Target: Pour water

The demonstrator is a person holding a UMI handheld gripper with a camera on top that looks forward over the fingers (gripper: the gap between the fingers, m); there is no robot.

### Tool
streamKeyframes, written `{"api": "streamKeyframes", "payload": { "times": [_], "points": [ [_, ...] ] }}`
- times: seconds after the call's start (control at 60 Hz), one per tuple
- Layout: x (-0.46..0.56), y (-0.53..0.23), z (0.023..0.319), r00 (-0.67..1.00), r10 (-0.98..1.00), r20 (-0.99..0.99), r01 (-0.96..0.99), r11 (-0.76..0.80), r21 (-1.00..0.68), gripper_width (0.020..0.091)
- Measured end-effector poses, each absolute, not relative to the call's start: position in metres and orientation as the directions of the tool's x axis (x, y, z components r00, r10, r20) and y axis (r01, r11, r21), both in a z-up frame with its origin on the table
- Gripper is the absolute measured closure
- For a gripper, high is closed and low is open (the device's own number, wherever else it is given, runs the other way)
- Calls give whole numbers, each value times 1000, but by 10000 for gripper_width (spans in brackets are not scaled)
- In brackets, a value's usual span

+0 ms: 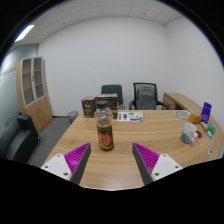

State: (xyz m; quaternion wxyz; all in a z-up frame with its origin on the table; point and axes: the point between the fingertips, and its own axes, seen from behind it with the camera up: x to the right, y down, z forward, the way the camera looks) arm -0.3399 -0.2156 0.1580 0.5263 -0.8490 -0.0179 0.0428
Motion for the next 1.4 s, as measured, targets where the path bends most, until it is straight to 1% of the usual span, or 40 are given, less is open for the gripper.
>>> {"api": "streamKeyframes", "payload": {
  "times": [0.1,0.25,0.333,0.383,0.433,0.467,0.517,0.583,0.667,0.7,0.75,0.817,0.85,0.917,0.967,1.033,1.1,1.167,1.2,1.25,1.3,1.317,1.4],
  "points": [
    [-364,-160,146,998,60,-31,-4,-410,-912,242],
    [-380,-86,117,999,49,-23,-3,-381,-925,249],
    [-382,-56,102,999,47,-18,1,-367,-930,281],
    [-384,-43,94,999,45,-14,4,-362,-932,320],
    [-388,-32,85,999,51,-4,14,-358,-934,382],
    [-390,-27,84,998,58,3,23,-352,-936,448],
    [-388,-21,88,998,55,20,37,-320,-947,591],
    [-390,-22,88,998,63,22,40,-311,-950,614],
    [-392,-23,89,997,78,18,41,-312,-949,694],
    [-391,-24,90,996,82,18,43,-313,-949,714],
    [-390,-24,92,996,91,23,51,-316,-948,724],
    [-385,-26,100,995,103,3,36,-317,-948,724],
    [-383,-27,108,993,111,-25,12,-314,-949,724],
    [-377,-29,137,981,127,-147,-103,-303,-947,724],
    [-367,-27,165,955,123,-268,-222,-298,-928,726],
    [-342,-29,202,875,134,-465,-414,-288,-863,726],
    [-314,-31,237,740,146,-656,-601,-294,-743,726],
    [-281,-31,269,589,149,-794,-741,-294,-604,727],
    [-261,-27,278,506,147,-850,-799,-291,-526,727],
    [-228,-24,288,359,144,-922,-875,-290,-386,729],
    [-195,-22,293,194,135,-972,-930,-291,-226,728],
    [-184,-27,300,138,128,-982,-942,-290,-170,727],
    [-129,-17,287,-97,101,-990,-961,-269,66,728]
  ]
}}
